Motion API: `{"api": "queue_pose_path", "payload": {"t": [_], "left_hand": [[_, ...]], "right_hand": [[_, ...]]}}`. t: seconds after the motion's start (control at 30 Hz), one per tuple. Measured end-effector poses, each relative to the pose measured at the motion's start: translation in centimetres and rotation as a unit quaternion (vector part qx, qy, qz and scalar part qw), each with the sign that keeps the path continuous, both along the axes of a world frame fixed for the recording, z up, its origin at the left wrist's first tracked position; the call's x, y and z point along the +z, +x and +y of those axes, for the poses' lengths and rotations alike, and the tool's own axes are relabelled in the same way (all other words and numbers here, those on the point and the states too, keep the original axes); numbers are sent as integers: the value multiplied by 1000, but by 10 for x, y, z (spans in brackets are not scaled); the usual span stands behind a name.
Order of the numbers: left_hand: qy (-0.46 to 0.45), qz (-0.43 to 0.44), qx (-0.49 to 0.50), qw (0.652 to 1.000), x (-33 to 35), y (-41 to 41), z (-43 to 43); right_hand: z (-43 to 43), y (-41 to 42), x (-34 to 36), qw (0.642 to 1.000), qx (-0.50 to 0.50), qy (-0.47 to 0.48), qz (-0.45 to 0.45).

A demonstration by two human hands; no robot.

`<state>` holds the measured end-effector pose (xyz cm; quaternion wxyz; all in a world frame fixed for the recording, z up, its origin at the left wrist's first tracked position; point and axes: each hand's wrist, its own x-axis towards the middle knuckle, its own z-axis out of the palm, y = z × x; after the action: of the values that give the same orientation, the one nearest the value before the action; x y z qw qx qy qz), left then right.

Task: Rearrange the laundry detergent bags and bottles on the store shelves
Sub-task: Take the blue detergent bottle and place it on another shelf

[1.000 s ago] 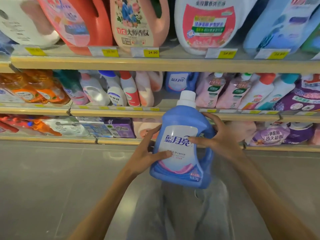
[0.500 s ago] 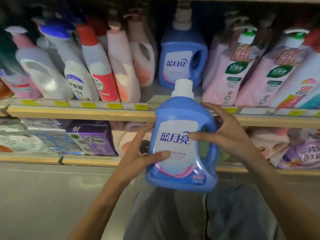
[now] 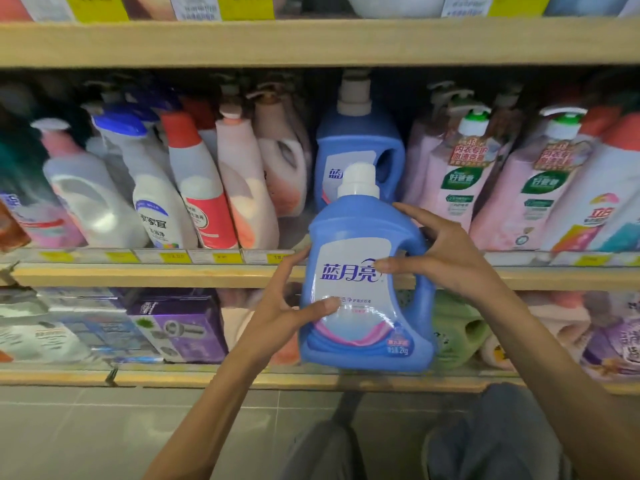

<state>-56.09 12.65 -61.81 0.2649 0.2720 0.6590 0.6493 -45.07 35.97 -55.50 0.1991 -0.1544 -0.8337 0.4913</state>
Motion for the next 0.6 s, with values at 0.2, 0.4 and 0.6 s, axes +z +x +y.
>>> {"api": "queue_pose_path", "payload": {"t": [0.2, 0.4, 0.6], "left_hand": [[27, 60, 8, 998, 22, -32, 14], [40, 130, 6, 991, 40, -67, 31], [46, 158, -1, 986, 42, -85, 49]], "right_hand": [[16, -33, 20, 999, -4, 42, 31], [33, -63, 32, 997, 1, 23, 72], [44, -78, 43, 994, 3, 57, 92]]}}
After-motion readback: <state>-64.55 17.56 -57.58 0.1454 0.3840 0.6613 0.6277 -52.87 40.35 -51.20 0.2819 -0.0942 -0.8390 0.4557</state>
